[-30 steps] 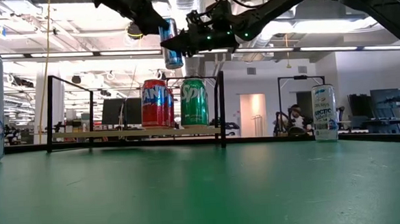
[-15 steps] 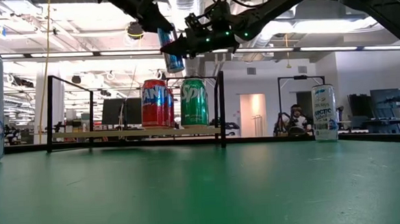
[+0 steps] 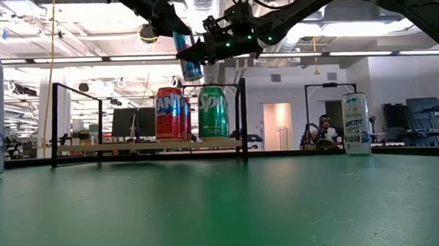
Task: Place canned beverage on shelf
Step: Put the right blue soda can on the shelf
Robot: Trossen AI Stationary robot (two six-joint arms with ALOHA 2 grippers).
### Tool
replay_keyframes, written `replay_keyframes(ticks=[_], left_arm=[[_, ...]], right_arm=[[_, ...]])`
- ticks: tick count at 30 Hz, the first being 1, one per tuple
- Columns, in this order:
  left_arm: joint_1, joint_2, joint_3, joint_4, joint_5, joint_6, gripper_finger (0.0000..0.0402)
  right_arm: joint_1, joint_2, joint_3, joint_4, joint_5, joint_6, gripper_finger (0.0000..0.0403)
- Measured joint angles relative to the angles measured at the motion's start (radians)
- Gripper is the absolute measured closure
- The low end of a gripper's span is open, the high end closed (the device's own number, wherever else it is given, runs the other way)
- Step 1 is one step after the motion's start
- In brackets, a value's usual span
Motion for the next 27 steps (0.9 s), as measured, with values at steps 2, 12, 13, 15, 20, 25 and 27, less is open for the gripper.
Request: replay_keyframes(ticks=[2,12,13,15,20,25,27], left_arm=[[0.0,0.0,0.0,-0.004,-0.004,0.001,0.0176],[0.002,0.001,-0.001,-0.036,-0.084,0.033,0.0176],[0.001,0.001,-0.001,-0.042,-0.094,0.035,0.0176],[0.011,-0.006,-0.001,-0.068,-0.103,0.048,0.0176],[0.059,-0.053,0.001,-0.097,-0.123,0.083,0.0176],[0.168,-0.062,0.001,-0.253,0.049,0.137,0.0176],[0.212,-0.052,-0.009,-0.306,0.11,0.168,0.0176]], right_arm=[[0.0,0.0,0.0,0.0,0.0,-0.002,0.0138],[-0.01,-0.033,0.001,-0.035,0.0,-0.02,0.0018],[-0.015,-0.043,0.0,-0.057,0.0,-0.037,0.0023],[-0.036,-0.085,0.0,-0.122,0.002,-0.068,0.0032],[-0.128,-0.198,0.002,-0.333,-0.007,-0.123,0.0038],[-0.23,-0.274,0.0,-0.496,-0.104,-0.13,0.0038],[-0.272,-0.301,-0.011,-0.538,-0.15,-0.13,0.0038]])
